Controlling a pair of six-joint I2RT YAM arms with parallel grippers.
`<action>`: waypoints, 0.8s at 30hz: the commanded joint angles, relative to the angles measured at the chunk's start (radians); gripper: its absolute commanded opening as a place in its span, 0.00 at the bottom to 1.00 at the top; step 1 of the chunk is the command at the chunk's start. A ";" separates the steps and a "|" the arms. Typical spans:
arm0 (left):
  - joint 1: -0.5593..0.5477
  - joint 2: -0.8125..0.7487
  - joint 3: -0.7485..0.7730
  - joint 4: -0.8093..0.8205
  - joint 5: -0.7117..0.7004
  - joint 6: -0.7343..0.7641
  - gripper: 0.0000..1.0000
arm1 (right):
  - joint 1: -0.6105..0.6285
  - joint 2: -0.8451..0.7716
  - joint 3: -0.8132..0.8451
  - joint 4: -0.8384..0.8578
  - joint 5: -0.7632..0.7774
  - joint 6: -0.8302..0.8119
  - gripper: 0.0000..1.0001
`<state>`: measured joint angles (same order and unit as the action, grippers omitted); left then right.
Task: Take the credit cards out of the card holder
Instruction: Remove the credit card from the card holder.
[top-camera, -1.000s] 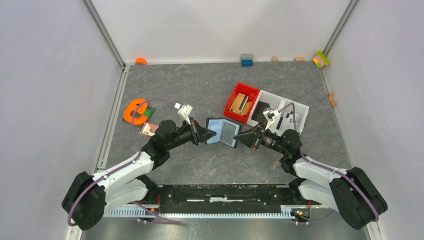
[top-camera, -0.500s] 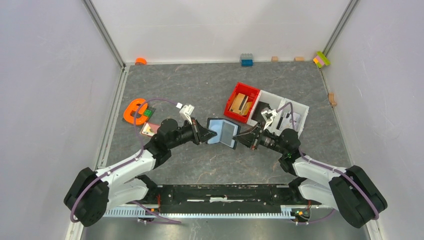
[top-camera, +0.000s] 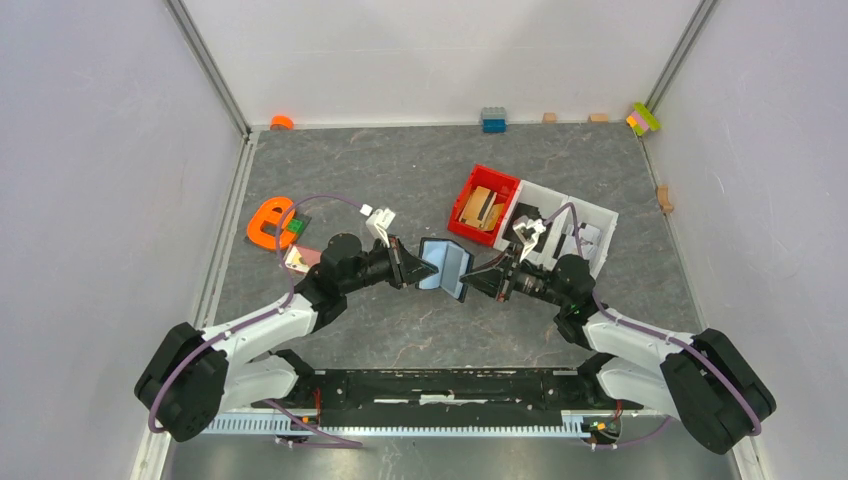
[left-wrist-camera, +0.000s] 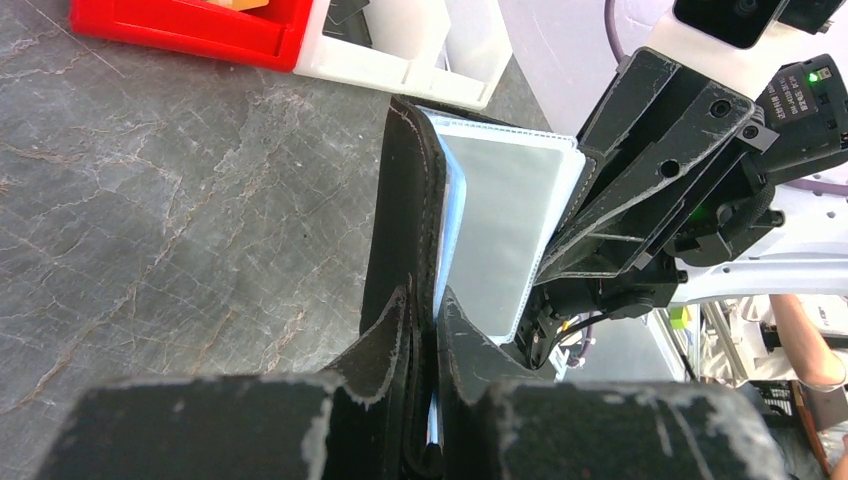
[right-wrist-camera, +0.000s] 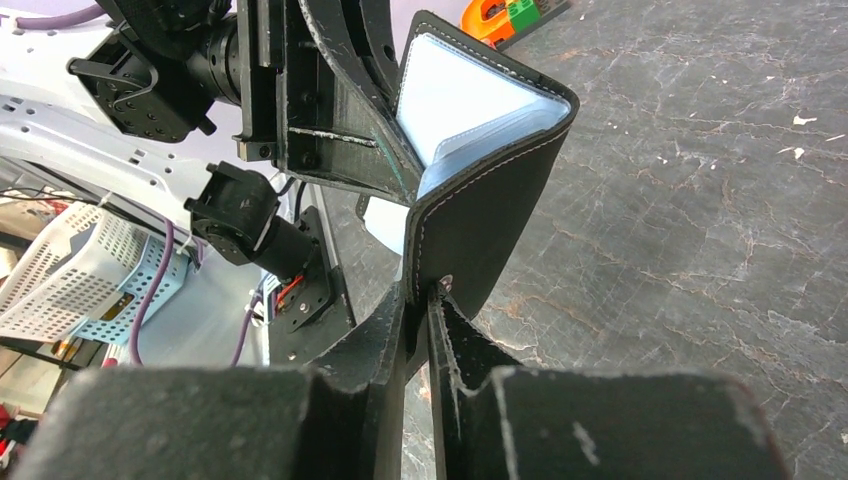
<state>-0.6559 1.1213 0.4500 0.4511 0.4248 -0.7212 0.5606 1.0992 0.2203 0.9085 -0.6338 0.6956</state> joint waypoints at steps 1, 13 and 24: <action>0.001 0.013 0.042 0.076 0.056 -0.035 0.02 | 0.012 -0.009 0.048 0.014 0.004 -0.039 0.17; 0.001 0.002 0.040 0.068 0.045 -0.016 0.02 | 0.015 0.000 0.084 -0.147 0.081 -0.106 0.46; -0.008 0.034 0.045 0.114 0.099 -0.029 0.02 | 0.020 0.022 0.088 -0.150 0.082 -0.106 0.73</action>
<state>-0.6559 1.1439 0.4526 0.4683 0.4603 -0.7319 0.5739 1.1049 0.2657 0.7387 -0.5625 0.6041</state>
